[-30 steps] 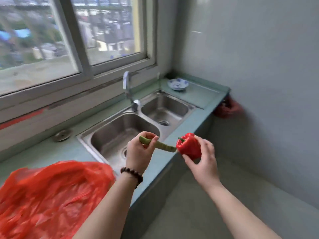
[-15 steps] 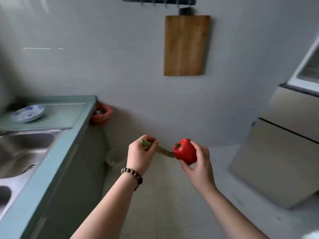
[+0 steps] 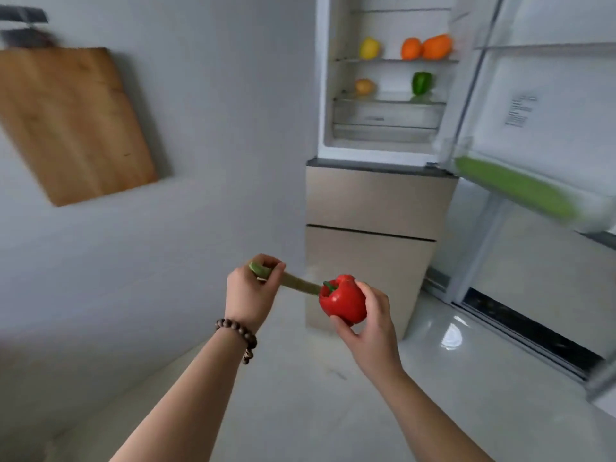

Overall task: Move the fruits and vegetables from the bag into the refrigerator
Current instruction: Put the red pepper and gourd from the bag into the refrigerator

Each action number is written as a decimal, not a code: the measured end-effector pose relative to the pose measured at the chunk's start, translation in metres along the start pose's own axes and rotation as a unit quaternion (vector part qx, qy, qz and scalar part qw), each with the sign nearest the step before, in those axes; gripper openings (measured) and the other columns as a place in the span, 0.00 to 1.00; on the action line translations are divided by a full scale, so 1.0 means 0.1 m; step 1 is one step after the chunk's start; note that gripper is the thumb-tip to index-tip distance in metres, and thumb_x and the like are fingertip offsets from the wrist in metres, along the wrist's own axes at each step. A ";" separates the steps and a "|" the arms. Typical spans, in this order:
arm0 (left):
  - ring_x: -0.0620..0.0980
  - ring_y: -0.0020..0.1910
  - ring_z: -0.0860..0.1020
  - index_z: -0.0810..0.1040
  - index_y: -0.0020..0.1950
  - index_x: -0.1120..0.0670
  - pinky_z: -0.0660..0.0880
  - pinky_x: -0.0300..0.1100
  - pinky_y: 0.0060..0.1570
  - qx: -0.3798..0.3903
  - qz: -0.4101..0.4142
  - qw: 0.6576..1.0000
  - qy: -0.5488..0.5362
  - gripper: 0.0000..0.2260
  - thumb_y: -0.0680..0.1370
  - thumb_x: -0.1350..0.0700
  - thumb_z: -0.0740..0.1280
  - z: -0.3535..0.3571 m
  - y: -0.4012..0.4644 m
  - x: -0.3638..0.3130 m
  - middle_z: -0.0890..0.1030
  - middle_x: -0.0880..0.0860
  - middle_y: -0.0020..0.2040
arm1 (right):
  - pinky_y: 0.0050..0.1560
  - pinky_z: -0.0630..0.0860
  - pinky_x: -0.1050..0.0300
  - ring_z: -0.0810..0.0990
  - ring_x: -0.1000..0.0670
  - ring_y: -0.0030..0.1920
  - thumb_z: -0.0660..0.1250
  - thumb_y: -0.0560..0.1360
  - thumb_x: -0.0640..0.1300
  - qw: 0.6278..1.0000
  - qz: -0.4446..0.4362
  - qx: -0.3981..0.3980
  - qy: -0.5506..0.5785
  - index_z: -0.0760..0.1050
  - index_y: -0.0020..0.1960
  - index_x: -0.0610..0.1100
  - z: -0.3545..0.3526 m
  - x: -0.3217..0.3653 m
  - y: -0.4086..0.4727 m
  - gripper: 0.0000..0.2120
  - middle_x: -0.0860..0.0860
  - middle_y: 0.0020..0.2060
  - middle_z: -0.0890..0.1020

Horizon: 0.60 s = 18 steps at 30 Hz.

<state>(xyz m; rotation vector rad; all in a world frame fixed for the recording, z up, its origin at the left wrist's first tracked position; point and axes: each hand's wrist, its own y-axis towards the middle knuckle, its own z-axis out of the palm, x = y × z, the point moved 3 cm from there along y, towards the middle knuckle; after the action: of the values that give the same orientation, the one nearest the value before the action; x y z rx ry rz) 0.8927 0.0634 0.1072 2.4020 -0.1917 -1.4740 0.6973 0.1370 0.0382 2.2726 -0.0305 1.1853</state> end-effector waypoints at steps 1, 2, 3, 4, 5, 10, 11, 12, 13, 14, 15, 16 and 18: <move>0.39 0.27 0.74 0.81 0.41 0.53 0.67 0.28 0.27 0.009 0.005 1.000 -0.008 0.04 0.75 0.56 0.69 0.15 0.11 -0.07 0.78 0.47 0.29 | 0.45 0.69 0.77 0.70 0.56 0.56 0.75 0.67 0.49 1.000 0.009 -0.012 -0.010 0.61 0.69 0.53 -0.10 -0.10 0.09 0.35 0.58 0.60 0.64; 0.40 0.27 0.74 0.81 0.41 0.53 0.67 0.28 0.27 0.018 0.011 1.000 -0.014 0.04 0.75 0.56 0.69 0.30 0.23 -0.14 0.78 0.48 0.29 | 0.45 0.70 0.76 0.71 0.56 0.56 0.75 0.68 0.50 0.999 0.018 -0.022 -0.017 0.61 0.69 0.53 -0.20 -0.19 0.18 0.34 0.57 0.60 0.65; 0.41 0.27 0.74 0.81 0.41 0.53 0.68 0.28 0.27 0.027 0.016 0.999 -0.020 0.04 0.75 0.56 0.69 0.44 0.34 -0.19 0.78 0.48 0.29 | 0.45 0.70 0.75 0.71 0.55 0.56 0.74 0.68 0.50 0.999 0.027 -0.032 -0.022 0.62 0.69 0.53 -0.27 -0.28 0.28 0.34 0.56 0.60 0.65; 0.42 0.27 0.74 0.81 0.41 0.53 0.67 0.28 0.26 0.035 0.020 0.999 -0.027 0.04 0.75 0.55 0.69 0.57 0.46 -0.24 0.78 0.48 0.30 | 0.45 0.71 0.74 0.72 0.54 0.56 0.74 0.68 0.50 0.998 0.034 -0.040 -0.027 0.62 0.69 0.52 -0.34 -0.37 0.39 0.34 0.54 0.60 0.66; 0.42 0.27 0.73 0.81 0.41 0.53 0.67 0.28 0.26 0.042 0.024 0.998 -0.033 0.04 0.75 0.55 0.69 0.68 0.58 -0.27 0.78 0.49 0.30 | 0.44 0.71 0.73 0.73 0.54 0.55 0.74 0.68 0.49 0.998 0.039 -0.047 -0.032 0.63 0.69 0.51 -0.38 -0.44 0.51 0.34 0.53 0.61 0.67; 0.42 0.27 0.74 0.81 0.40 0.51 0.68 0.30 0.27 0.048 0.053 0.996 -0.052 0.04 0.75 0.55 0.68 1.16 1.26 -0.32 0.80 0.50 0.32 | 0.42 0.70 0.73 0.75 0.53 0.51 0.75 0.67 0.50 0.995 0.046 -0.076 -0.050 0.65 0.68 0.50 -0.40 -0.78 1.23 0.33 0.51 0.59 0.69; 0.42 0.28 0.74 0.81 0.41 0.52 0.69 0.30 0.27 0.048 0.057 0.996 -0.056 0.04 0.75 0.55 0.68 1.25 1.42 -0.32 0.80 0.50 0.32 | 0.43 0.71 0.72 0.75 0.53 0.51 0.74 0.68 0.50 0.995 0.046 -0.077 -0.048 0.65 0.68 0.50 -0.36 -0.84 1.40 0.33 0.51 0.59 0.69; 0.43 0.29 0.75 0.81 0.41 0.52 0.69 0.30 0.28 0.047 0.062 0.995 -0.060 0.04 0.75 0.55 0.68 1.34 1.59 -0.31 0.80 0.50 0.32 | 0.44 0.71 0.72 0.75 0.54 0.52 0.74 0.68 0.50 0.995 0.045 -0.077 -0.045 0.64 0.68 0.51 -0.32 -0.90 1.57 0.33 0.52 0.59 0.69; 0.43 0.30 0.75 0.81 0.41 0.52 0.70 0.31 0.29 0.047 0.064 0.995 -0.067 0.04 0.75 0.55 0.68 1.43 1.78 -0.29 0.80 0.49 0.32 | 0.45 0.72 0.72 0.75 0.54 0.52 0.74 0.68 0.50 0.995 0.043 -0.079 -0.042 0.64 0.68 0.51 -0.28 -0.96 1.76 0.33 0.52 0.60 0.68; 0.43 0.31 0.76 0.81 0.41 0.52 0.71 0.32 0.30 0.046 0.066 0.994 -0.075 0.04 0.75 0.55 0.69 1.52 1.98 -0.28 0.80 0.48 0.33 | 0.45 0.72 0.74 0.74 0.54 0.53 0.74 0.68 0.50 0.995 0.038 -0.083 -0.041 0.64 0.68 0.51 -0.23 -1.04 1.95 0.32 0.52 0.60 0.68; 0.43 0.32 0.76 0.81 0.40 0.52 0.72 0.32 0.31 0.046 0.065 0.993 -0.084 0.04 0.75 0.55 0.69 1.61 2.18 -0.27 0.80 0.47 0.32 | 0.45 0.71 0.76 0.74 0.54 0.53 0.74 0.68 0.49 0.995 0.033 -0.087 -0.043 0.64 0.67 0.51 -0.18 -1.10 2.15 0.32 0.52 0.60 0.68; 0.43 0.32 0.76 0.80 0.40 0.52 0.72 0.33 0.31 0.047 0.064 0.993 -0.092 0.05 0.75 0.55 0.69 1.70 2.38 -0.27 0.79 0.46 0.32 | 0.45 0.70 0.77 0.74 0.54 0.53 0.74 0.68 0.49 0.994 0.032 -0.088 -0.048 0.64 0.68 0.51 -0.13 -1.17 2.35 0.32 0.52 0.60 0.68; 0.45 0.32 0.76 0.80 0.40 0.52 0.72 0.35 0.32 0.050 0.065 0.991 -0.104 0.05 0.75 0.55 0.69 1.86 2.82 -0.27 0.79 0.47 0.32 | 0.45 0.69 0.76 0.74 0.53 0.53 0.74 0.68 0.49 0.994 0.032 -0.084 -0.059 0.64 0.68 0.51 -0.03 -1.29 2.79 0.33 0.51 0.61 0.68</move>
<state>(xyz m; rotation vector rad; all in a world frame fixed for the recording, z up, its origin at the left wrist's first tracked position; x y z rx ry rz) 0.7296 -0.2309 0.1459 2.2593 -0.4723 -1.6878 0.5411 -0.1251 0.0743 2.2034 -0.2404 1.0372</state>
